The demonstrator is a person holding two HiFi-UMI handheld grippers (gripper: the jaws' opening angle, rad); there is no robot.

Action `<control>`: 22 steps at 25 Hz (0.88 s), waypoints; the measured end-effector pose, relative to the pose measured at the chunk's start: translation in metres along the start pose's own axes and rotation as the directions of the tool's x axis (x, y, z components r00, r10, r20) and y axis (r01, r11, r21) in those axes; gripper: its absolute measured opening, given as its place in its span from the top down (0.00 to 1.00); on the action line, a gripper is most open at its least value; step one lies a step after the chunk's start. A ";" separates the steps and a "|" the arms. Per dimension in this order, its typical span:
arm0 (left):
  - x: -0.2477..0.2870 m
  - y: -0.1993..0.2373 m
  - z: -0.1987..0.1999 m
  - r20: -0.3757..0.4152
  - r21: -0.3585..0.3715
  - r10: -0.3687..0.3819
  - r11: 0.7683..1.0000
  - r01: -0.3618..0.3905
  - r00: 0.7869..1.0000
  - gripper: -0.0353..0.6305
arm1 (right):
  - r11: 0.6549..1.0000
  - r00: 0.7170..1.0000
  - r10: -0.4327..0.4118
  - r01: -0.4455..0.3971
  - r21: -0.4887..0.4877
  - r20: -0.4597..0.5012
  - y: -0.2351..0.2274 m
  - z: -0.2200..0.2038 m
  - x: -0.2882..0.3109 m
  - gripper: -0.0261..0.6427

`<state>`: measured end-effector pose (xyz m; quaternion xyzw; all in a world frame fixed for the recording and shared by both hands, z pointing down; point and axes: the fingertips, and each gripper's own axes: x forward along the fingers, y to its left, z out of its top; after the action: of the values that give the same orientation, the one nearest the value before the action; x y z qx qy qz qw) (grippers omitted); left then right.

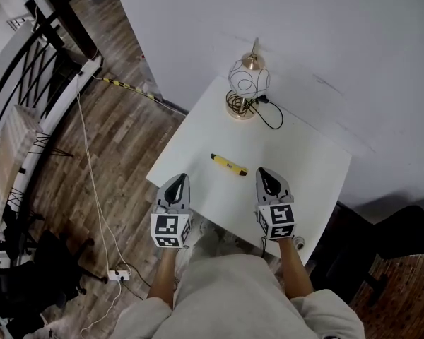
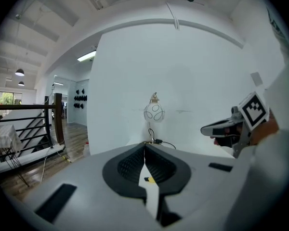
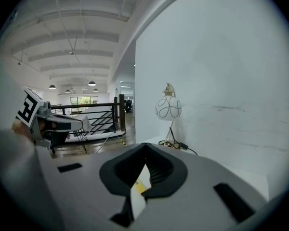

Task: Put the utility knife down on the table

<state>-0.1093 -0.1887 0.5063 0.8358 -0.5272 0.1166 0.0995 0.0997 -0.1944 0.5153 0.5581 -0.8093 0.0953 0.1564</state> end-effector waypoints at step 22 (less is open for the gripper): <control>-0.011 0.003 0.066 0.141 0.048 0.018 0.999 -0.025 0.990 0.94 | 0.999 0.987 -0.013 0.021 -0.047 0.163 0.000 0.073 -0.018 0.97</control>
<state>-0.1105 -0.1992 0.4406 0.8385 -0.5386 0.0714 0.0403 0.0950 -0.2026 0.4410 0.5671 -0.8165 0.0287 0.1043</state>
